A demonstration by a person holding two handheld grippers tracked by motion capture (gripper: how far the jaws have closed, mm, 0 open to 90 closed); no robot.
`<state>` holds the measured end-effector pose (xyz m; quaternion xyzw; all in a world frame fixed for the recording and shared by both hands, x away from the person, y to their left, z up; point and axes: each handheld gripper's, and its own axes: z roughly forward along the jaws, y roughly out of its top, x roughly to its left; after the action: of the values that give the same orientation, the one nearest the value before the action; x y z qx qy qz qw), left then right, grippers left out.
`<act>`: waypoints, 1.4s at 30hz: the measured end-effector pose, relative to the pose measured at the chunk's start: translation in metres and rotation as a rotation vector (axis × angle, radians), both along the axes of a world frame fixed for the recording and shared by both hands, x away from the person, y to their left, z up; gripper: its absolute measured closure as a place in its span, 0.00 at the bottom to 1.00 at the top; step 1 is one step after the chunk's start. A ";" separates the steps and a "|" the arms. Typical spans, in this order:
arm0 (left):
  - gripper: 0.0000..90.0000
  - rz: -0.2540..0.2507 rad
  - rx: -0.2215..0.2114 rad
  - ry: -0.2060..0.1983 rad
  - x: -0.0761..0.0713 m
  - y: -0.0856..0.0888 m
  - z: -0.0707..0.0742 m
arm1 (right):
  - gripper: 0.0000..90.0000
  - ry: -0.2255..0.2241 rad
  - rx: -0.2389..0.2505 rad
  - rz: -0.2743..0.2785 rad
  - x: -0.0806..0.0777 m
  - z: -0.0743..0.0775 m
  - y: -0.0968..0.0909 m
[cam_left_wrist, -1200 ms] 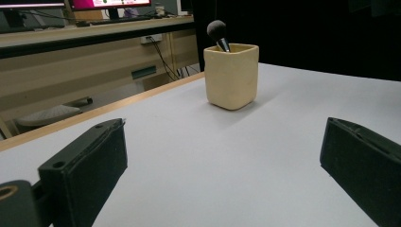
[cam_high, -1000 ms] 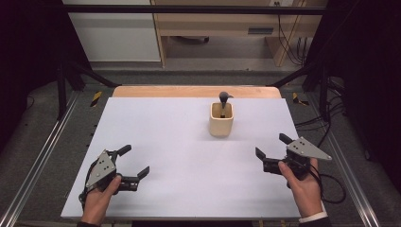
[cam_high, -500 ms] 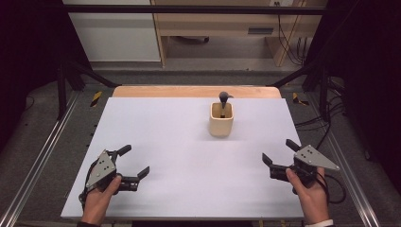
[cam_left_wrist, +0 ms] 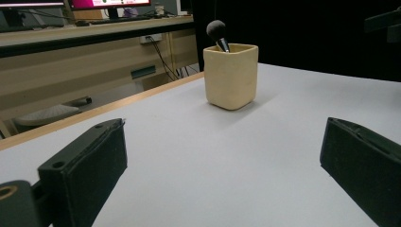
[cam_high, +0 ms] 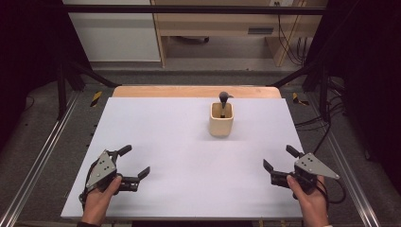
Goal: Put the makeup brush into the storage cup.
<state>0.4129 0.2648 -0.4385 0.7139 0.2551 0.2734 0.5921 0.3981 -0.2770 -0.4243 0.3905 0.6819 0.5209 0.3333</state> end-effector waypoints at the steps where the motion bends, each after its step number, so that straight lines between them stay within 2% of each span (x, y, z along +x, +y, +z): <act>1: 0.01 0.000 0.001 0.000 0.000 0.000 0.000 | 0.05 0.001 -0.002 0.002 -0.001 -0.001 0.000; 27: 0.01 0.000 0.001 -0.003 -0.002 -0.001 0.001 | 0.06 0.001 0.023 0.055 -0.007 -0.021 0.006; 31: 0.01 -0.002 0.014 -0.007 -0.002 -0.001 0.001 | 0.06 0.003 0.032 0.059 -0.008 -0.024 0.008; 34: 0.01 0.001 0.007 -0.004 -0.002 -0.002 0.001 | 0.06 -0.004 0.036 0.062 -0.008 -0.026 0.009; 37: 0.01 0.008 0.020 -0.006 -0.003 -0.001 0.001 | 0.06 -0.018 0.043 0.070 -0.007 -0.027 0.011; 39: 0.01 0.016 0.011 -0.004 -0.005 -0.001 0.000 | 0.05 -0.023 0.045 0.080 -0.007 -0.028 0.014; 42: 0.01 0.034 -0.006 -0.003 -0.012 0.003 0.000 | 0.05 -0.053 0.043 0.096 -0.005 -0.030 0.019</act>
<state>0.4014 0.2673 -0.4389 0.7073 0.2669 0.2838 0.5898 0.3926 -0.2581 -0.4541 0.3504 0.6794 0.5613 0.3173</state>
